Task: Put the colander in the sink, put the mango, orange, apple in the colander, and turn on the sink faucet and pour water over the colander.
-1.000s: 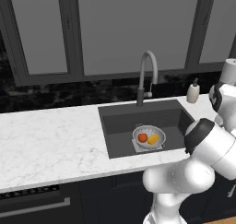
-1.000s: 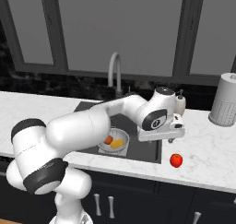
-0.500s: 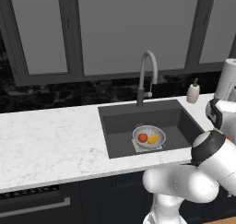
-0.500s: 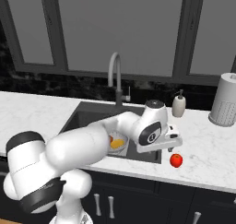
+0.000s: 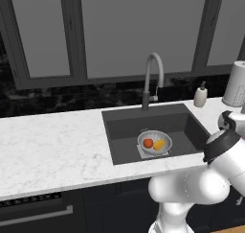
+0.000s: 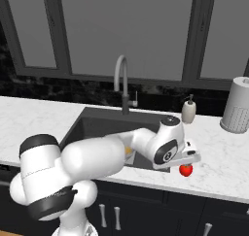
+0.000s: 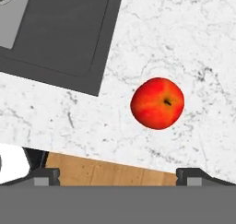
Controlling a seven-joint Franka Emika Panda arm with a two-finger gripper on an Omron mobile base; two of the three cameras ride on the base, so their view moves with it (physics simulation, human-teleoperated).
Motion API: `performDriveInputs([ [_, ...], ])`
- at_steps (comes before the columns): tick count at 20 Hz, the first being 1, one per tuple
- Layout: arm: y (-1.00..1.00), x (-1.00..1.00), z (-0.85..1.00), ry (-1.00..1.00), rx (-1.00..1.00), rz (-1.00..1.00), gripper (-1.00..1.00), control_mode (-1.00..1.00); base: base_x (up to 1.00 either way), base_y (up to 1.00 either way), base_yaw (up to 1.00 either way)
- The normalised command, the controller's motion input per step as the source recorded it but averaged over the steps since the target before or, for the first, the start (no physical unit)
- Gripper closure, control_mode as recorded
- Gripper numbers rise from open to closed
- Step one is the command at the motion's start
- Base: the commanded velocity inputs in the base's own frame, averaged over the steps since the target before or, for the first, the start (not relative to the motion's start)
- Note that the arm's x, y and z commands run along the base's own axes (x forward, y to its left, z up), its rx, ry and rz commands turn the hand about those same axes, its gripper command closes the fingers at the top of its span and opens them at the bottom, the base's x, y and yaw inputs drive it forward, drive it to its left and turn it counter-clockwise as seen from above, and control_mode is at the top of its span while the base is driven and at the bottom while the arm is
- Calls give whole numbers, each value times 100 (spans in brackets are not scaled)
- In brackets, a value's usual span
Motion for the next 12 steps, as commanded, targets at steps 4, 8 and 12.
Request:
performDriveInputs([
  [4, -42, 9, -12, 0, 0, -2, -100, -100, 0, 0, 0],
  [8, -25, 18, -11, 0, 4, 0, -100, -100, 0, 0, 0],
  [12, -10, 24, -17, 0, 8, 0, -100, -100, 0, 0, 0],
])
